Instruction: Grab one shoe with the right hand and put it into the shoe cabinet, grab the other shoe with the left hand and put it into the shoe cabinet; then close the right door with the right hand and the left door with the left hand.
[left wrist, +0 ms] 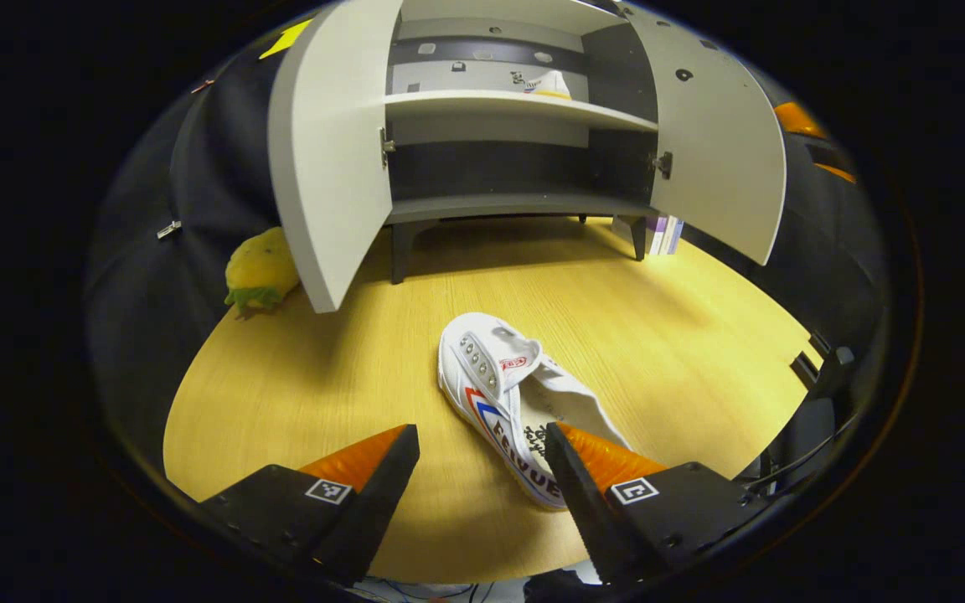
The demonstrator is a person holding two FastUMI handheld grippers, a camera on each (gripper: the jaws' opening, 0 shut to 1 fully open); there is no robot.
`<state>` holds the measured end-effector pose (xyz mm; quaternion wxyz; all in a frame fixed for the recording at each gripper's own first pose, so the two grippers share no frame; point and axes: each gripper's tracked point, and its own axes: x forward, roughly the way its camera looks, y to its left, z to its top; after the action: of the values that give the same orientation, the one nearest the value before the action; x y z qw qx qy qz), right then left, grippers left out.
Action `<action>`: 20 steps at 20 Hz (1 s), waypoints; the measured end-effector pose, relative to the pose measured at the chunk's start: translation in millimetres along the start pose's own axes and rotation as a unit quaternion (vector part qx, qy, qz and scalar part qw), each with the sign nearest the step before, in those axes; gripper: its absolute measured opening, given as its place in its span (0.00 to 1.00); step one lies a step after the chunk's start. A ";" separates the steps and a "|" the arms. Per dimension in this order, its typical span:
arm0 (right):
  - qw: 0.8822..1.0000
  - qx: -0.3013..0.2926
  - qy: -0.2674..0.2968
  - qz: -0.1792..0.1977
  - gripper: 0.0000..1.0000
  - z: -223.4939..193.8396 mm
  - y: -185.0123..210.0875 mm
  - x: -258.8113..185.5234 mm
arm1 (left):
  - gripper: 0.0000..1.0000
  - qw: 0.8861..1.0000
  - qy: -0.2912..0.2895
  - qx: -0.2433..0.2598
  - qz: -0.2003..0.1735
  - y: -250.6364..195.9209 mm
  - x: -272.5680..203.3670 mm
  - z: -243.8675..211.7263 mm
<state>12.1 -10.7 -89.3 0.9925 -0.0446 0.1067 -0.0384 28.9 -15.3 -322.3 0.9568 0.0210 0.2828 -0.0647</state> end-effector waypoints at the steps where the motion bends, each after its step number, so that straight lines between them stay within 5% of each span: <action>1: 1.000 0.002 0.002 -0.004 0.99 -1.7 -4.0 -4.0 | 0.96 1.000 0.002 0.007 0.000 -0.9 8.1 1.5; 7: 0.999 0.025 0.013 -0.040 0.99 -11.6 -26.7 -17.4 | 0.87 0.999 0.015 0.039 0.019 12.2 54.6 13.1; 9: 0.998 0.035 0.015 -0.048 1.00 -12.8 -30.3 -21.0 | 0.74 1.000 0.017 0.021 0.016 12.1 63.7 15.9; 11: 0.998 0.035 0.014 -0.053 1.00 -12.7 -30.8 -22.7 | 0.71 1.000 0.022 0.003 0.010 10.2 69.8 15.7; 20: 0.999 0.017 0.021 -0.047 1.00 -11.1 -27.3 -21.8 | 0.10 0.997 0.049 -0.032 0.047 38.9 76.0 3.8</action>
<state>-13.3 -36.9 -92.9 0.9878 -0.0315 0.1245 -0.0876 99.5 14.5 -360.2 0.9438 0.0066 0.3303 -0.0094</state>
